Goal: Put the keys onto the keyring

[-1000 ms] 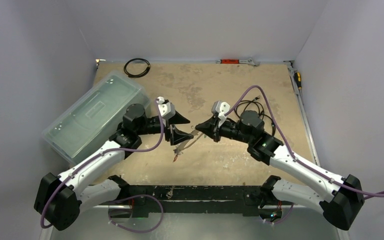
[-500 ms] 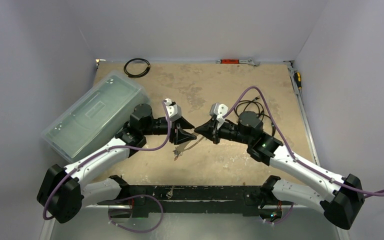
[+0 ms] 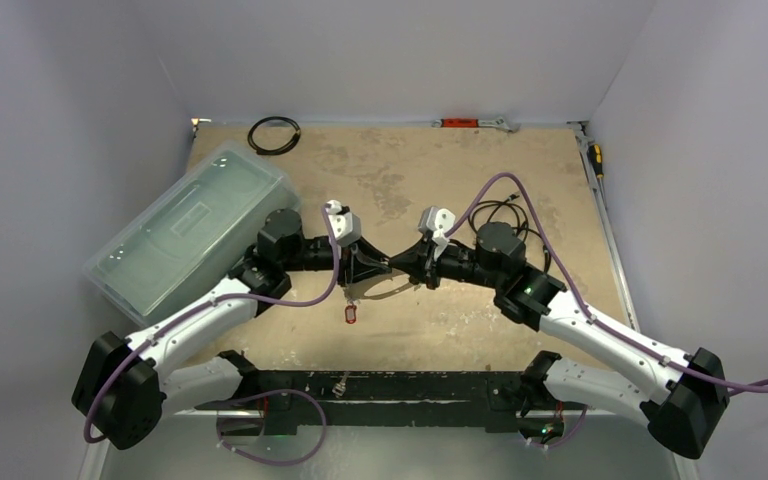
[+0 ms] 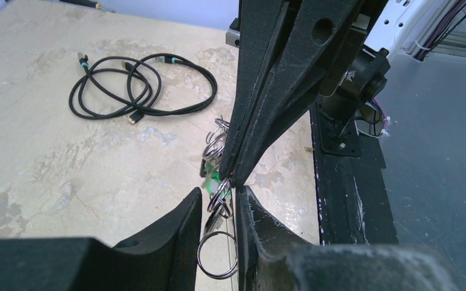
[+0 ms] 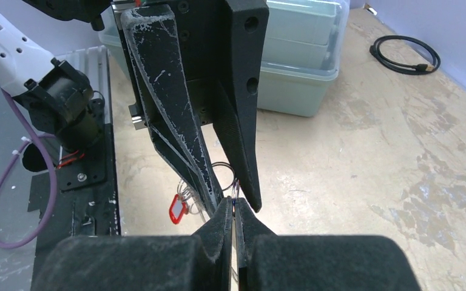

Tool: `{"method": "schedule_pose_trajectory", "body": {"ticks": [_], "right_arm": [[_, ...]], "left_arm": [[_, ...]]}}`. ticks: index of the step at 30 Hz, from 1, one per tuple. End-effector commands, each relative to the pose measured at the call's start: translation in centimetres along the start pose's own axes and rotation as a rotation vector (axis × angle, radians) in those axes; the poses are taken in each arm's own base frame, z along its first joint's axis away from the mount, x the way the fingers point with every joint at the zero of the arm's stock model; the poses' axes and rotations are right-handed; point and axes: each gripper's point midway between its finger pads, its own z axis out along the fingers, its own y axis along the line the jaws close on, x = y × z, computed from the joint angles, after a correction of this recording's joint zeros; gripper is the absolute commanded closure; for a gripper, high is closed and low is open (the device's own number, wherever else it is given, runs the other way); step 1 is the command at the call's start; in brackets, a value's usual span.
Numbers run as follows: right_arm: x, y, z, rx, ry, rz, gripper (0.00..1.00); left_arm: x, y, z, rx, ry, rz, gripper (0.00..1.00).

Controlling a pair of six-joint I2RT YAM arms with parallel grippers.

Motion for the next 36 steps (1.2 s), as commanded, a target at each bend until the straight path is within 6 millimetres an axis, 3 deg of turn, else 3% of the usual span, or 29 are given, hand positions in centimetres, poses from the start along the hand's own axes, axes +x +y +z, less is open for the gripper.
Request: {"method": "schedule_pose_trajectory", "body": {"ticks": [1, 12, 17, 19, 21, 25, 30, 36], "right_arm": [[-5.4, 0.8, -0.2, -0.041, -0.140, -0.046, 1.00], [-7.5, 1.4, -0.8, -0.056, -0.205, -0.052, 1.00], [-7.6, 1.1, -0.7, -0.046, -0.204, -0.052, 1.00], [-7.6, 1.0, -0.7, -0.037, -0.201, -0.055, 1.00], [-7.5, 0.9, -0.7, -0.036, -0.198, -0.053, 1.00], [-7.6, 1.0, -0.6, -0.042, -0.200, -0.053, 1.00], [-7.5, 1.3, -0.4, -0.064, -0.196, -0.048, 1.00], [-7.5, 1.6, -0.3, -0.084, -0.201, -0.050, 1.00]], "left_arm": [[-2.2, -0.8, -0.3, 0.020, -0.082, 0.116, 1.00], [-2.0, -1.1, -0.7, 0.017, -0.075, 0.137, 1.00], [-2.2, -0.3, -1.2, -0.053, -0.069, 0.126, 0.29], [-2.2, -0.4, -1.5, -0.058, -0.072, 0.164, 0.23], [-2.3, -0.7, -1.6, -0.050, -0.072, 0.185, 0.25], [-2.0, -1.0, -1.5, -0.020, -0.065, 0.187, 0.44], [-2.3, -1.0, -0.9, 0.005, -0.077, 0.161, 0.58], [-2.6, -0.9, -0.5, 0.011, -0.102, 0.138, 0.63]]}}
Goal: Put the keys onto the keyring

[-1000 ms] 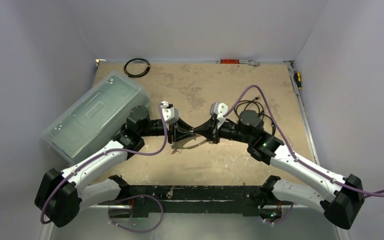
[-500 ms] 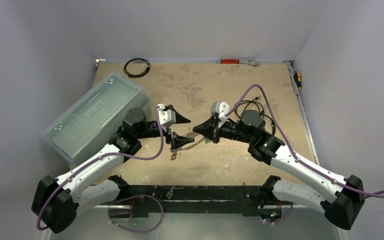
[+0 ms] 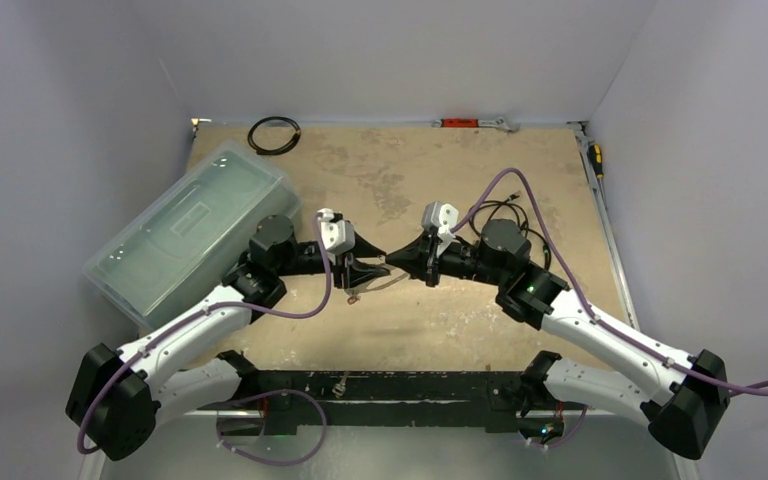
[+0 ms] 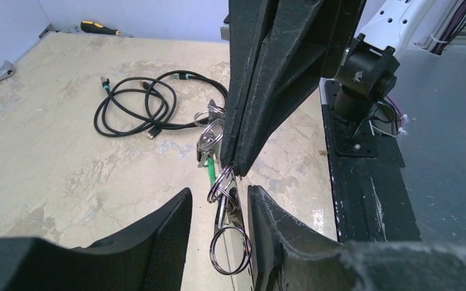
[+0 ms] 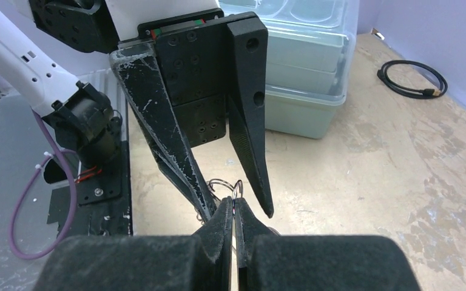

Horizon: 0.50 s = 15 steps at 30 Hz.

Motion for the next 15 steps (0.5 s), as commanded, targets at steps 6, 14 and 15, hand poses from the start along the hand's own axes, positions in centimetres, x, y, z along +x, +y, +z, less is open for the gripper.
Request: {"method": "schedule_pose_trajectory", "body": {"ticks": [6, 14, 15], "right_arm": [[-4.9, 0.9, 0.3, -0.055, -0.136, -0.061, 1.00], [-5.7, 0.7, 0.3, -0.035, -0.148, -0.021, 0.85], [-6.2, 0.6, 0.0, -0.020, -0.161, -0.014, 0.70]], "left_arm": [[-1.6, -0.5, 0.6, 0.046, -0.066, 0.010, 0.76], [-1.5, -0.9, 0.5, 0.061, -0.065, 0.026, 1.00], [-1.4, -1.0, 0.5, 0.061, -0.064, 0.027, 1.00]]}}
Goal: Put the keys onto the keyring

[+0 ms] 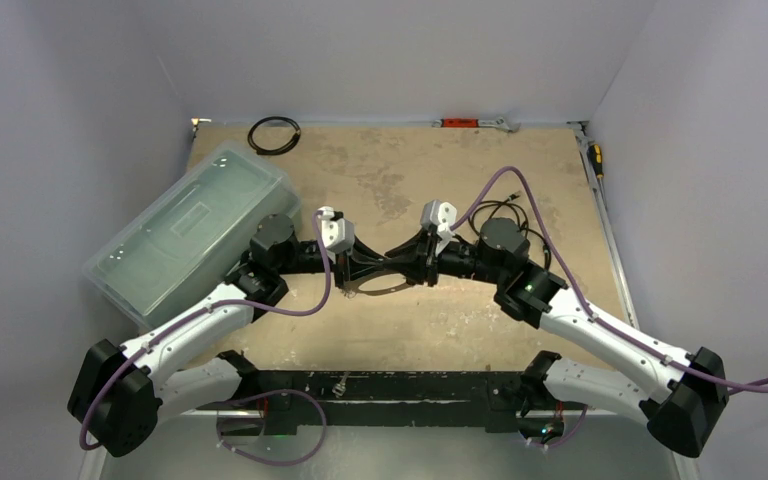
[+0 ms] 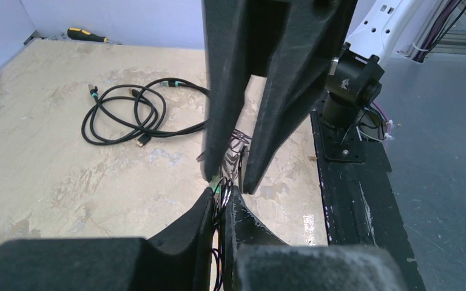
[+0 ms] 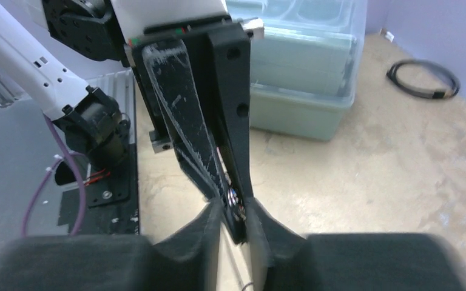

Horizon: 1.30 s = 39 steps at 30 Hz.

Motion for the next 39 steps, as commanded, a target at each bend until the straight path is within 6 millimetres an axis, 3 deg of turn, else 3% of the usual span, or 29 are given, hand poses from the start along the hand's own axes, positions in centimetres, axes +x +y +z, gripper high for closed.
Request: {"method": "schedule_pose_trajectory", "body": {"ticks": [1, 3, 5, 14, 18, 24, 31, 36, 39], "right_arm": [[-6.5, 0.1, -0.7, 0.030, -0.168, -0.032, 0.59], [-7.6, -0.2, -1.7, 0.074, -0.210, -0.045, 0.38], [-8.0, -0.7, -2.5, 0.116, -0.217, -0.061, 0.32], [-3.2, -0.8, -2.4, 0.097, -0.001, -0.093, 0.31], [-1.4, 0.1, -2.1, 0.023, 0.097, -0.080, 0.36], [-1.2, 1.6, -1.5, -0.089, 0.144, -0.064, 0.50], [-0.3, 1.9, -0.2, -0.160, 0.175, -0.056, 0.79], [0.7, 1.6, 0.4, -0.167, 0.212, -0.049, 0.82], [1.1, 1.8, 0.2, -0.177, 0.233, -0.038, 0.74]], "left_arm": [[-0.9, -0.5, 0.0, 0.021, -0.035, 0.054, 1.00], [-1.0, -0.5, -0.1, 0.019, -0.035, 0.059, 1.00], [-1.1, -0.5, -0.1, 0.017, -0.037, 0.065, 1.00], [-2.3, -1.2, -0.5, 0.032, -0.049, 0.094, 1.00], [-2.8, -1.4, -0.6, 0.050, -0.051, 0.133, 1.00], [-3.2, -1.8, -0.9, 0.055, -0.060, 0.150, 1.00], [-3.7, -2.3, -0.9, 0.073, -0.077, 0.132, 1.00], [-4.1, -2.5, -1.0, 0.076, -0.090, 0.143, 1.00], [-4.2, -2.5, -1.1, 0.072, -0.092, 0.146, 1.00]]}}
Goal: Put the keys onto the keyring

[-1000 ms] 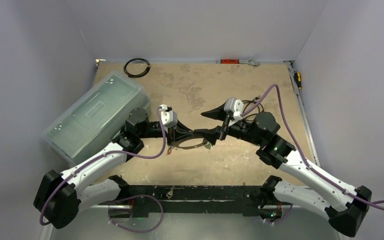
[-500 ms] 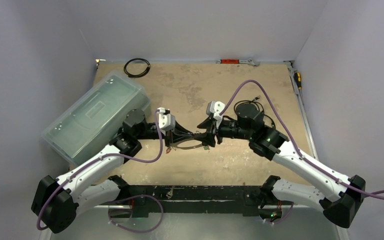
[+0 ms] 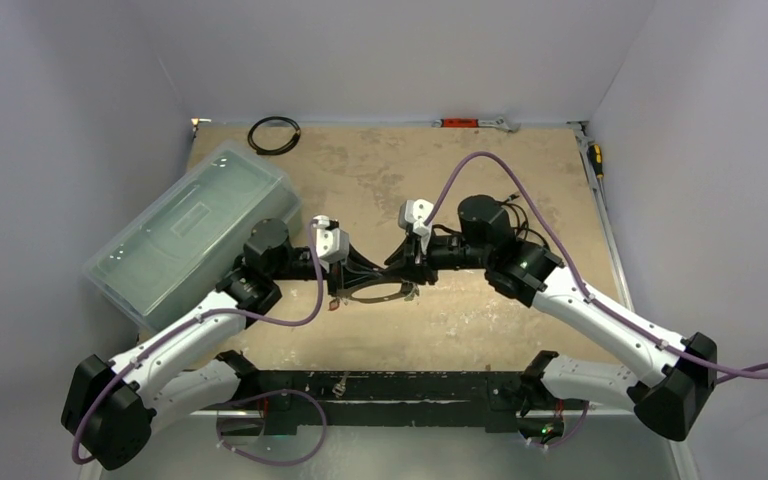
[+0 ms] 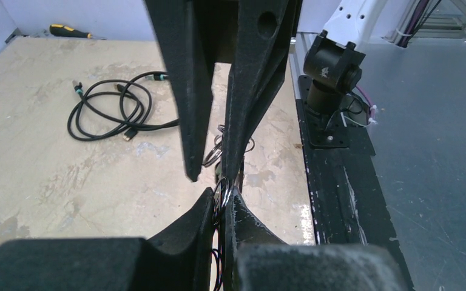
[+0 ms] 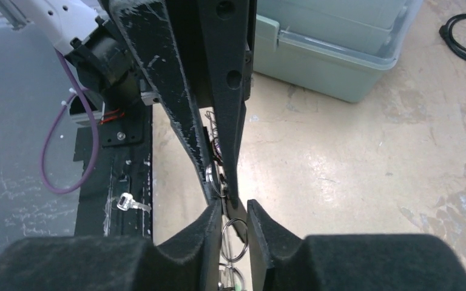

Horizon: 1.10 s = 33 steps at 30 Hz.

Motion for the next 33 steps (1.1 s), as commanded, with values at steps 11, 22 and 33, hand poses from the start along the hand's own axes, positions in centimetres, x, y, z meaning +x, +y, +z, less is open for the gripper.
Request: {"method": "schedule_pose_trajectory", "body": {"ticks": [11, 22, 33], "right_arm": [[1.3, 1.1, -0.1, -0.055, 0.093, 0.028, 0.50], [3.3, 0.9, -0.3, -0.065, 0.215, 0.047, 0.45], [3.8, 1.0, -0.6, -0.051, 0.237, 0.066, 0.51]], "left_arm": [[-4.5, -0.4, 0.0, 0.024, -0.099, 0.153, 1.00], [-4.9, 0.0, -0.2, 0.003, -0.063, 0.186, 1.00], [-5.4, 0.1, 0.0, 0.043, -0.008, 0.203, 1.00]]}}
